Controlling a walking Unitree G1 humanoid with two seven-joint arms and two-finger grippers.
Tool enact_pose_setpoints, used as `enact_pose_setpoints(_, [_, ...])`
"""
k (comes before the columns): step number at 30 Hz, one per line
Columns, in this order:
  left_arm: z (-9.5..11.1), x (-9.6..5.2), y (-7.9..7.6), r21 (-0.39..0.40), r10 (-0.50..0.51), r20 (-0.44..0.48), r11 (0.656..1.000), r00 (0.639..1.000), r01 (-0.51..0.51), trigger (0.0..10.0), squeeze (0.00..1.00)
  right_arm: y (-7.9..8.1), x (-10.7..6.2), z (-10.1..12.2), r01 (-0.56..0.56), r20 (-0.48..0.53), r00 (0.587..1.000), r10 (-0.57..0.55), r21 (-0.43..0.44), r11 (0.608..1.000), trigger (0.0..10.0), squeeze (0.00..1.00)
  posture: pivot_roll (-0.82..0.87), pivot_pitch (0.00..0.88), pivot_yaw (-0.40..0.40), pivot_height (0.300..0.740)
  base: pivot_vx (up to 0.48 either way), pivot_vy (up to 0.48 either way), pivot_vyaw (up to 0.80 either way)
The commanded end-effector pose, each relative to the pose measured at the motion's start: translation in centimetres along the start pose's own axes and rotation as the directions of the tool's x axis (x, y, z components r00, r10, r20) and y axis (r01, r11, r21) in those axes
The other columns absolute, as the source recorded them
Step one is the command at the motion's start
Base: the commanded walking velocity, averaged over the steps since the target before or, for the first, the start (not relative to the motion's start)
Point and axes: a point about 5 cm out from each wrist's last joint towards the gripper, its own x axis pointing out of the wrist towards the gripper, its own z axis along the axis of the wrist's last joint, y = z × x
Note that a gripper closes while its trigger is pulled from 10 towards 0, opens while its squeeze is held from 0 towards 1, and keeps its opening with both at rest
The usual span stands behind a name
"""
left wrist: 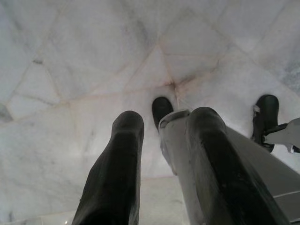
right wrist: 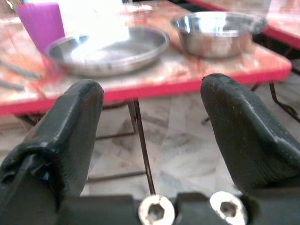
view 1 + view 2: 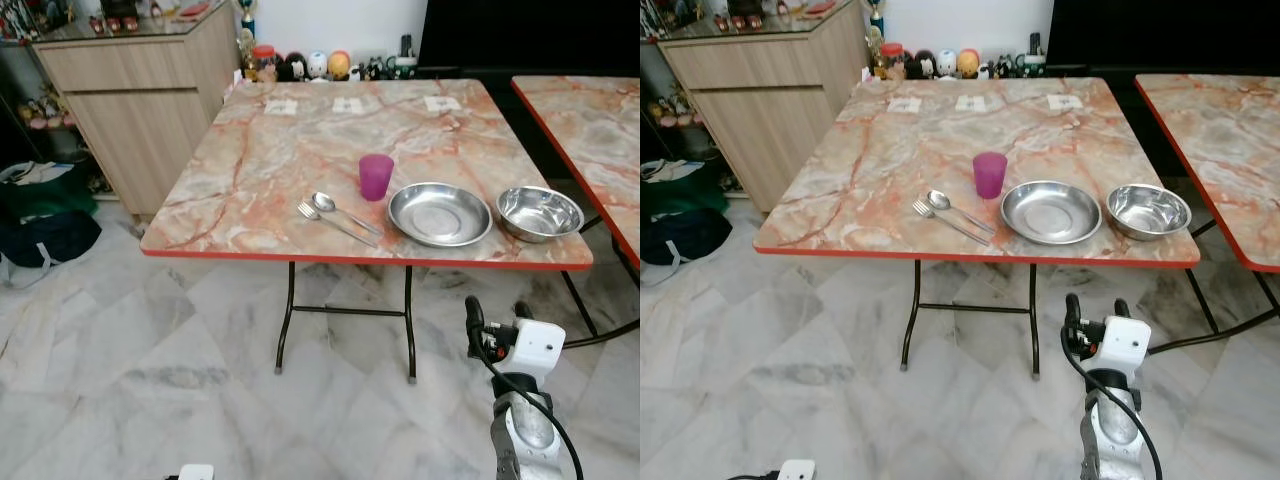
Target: Setting the table
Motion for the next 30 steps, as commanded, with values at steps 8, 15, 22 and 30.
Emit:
enact_pose_setpoints(8, [-0.8, -0.3, 1.4, 0.022, 0.02, -0.021, 1.0, 1.0, -0.02, 10.0, 0.0, 1.3, 0.6, 1.9, -0.012, 0.034, 0.999, 0.01, 0.037, 0.999, 10.0, 0.0, -0.1, 0.0, 0.023, 0.74, 0.355, 0.0, 0.0])
enact_pose_setpoints(15, [-1.0, -0.3, 1.0, 0.034, 0.022, -0.018, 0.999, 1.0, -0.021, 10.0, 0.0, 1.7, 0.6, 2.2, -0.014, 0.028, 1.0, 0.012, 0.046, 0.999, 10.0, 0.0, -0.1, 0.0, 0.021, 0.74, 0.277, 0.0, 0.0])
enact_pose_setpoints(22, [-1.0, -0.3, 1.2, 0.036, 0.025, -0.016, 0.999, 1.0, -0.025, 10.0, 0.0, 1.4, 0.1, 3.4, 0.06, 0.029, 0.998, -0.064, 0.103, 0.993, 10.0, 0.0, -0.1, 0.0, 0.022, 0.74, 0.0, 0.0, 0.0])
enact_pose_setpoints(30, [-1.0, -0.4, 1.8, 0.024, 0.036, -0.018, 0.999, 0.999, -0.036, 10.0, 0.0, 0.2, -0.8, 4.9, 0.188, -0.001, 0.982, -0.191, 0.166, 0.968, 10.0, 0.0, -0.1, 0.0, 0.015, 0.74, 0.0, 0.0, 0.0])
